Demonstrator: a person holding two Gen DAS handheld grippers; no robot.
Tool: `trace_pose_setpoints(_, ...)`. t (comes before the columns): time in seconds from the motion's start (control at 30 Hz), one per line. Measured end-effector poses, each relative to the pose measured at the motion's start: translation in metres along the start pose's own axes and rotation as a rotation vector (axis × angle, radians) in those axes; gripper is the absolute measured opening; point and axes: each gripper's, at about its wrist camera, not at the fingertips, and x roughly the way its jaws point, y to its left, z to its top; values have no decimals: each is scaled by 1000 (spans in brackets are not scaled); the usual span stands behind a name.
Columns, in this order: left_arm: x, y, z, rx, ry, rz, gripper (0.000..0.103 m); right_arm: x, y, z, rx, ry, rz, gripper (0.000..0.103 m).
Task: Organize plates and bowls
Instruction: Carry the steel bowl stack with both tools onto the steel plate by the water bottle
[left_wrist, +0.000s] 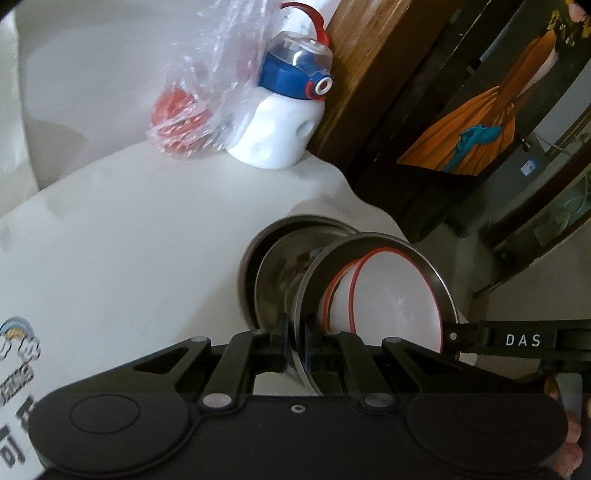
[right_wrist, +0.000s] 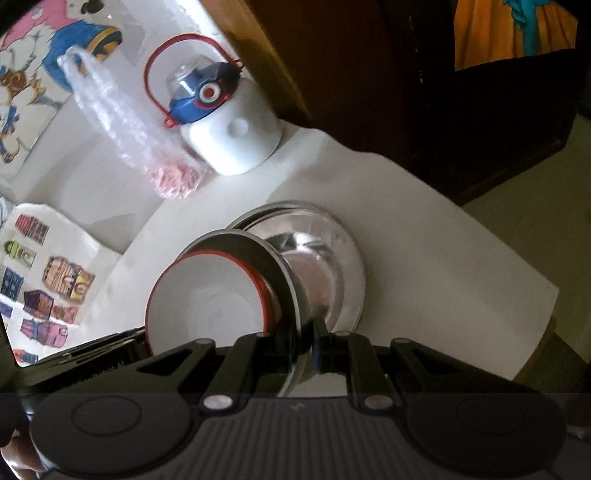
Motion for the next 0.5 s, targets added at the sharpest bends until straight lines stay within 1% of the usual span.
trace_pose_setpoints(0.2, 21, -4, 12, -3, 12, -1, 5, 11, -11, 10, 9, -5, -18, 13)
trace_pose_setpoints(0.5, 39, -6, 17, -8, 22, -2, 5, 20, -20, 16, 16, -4, -28, 13)
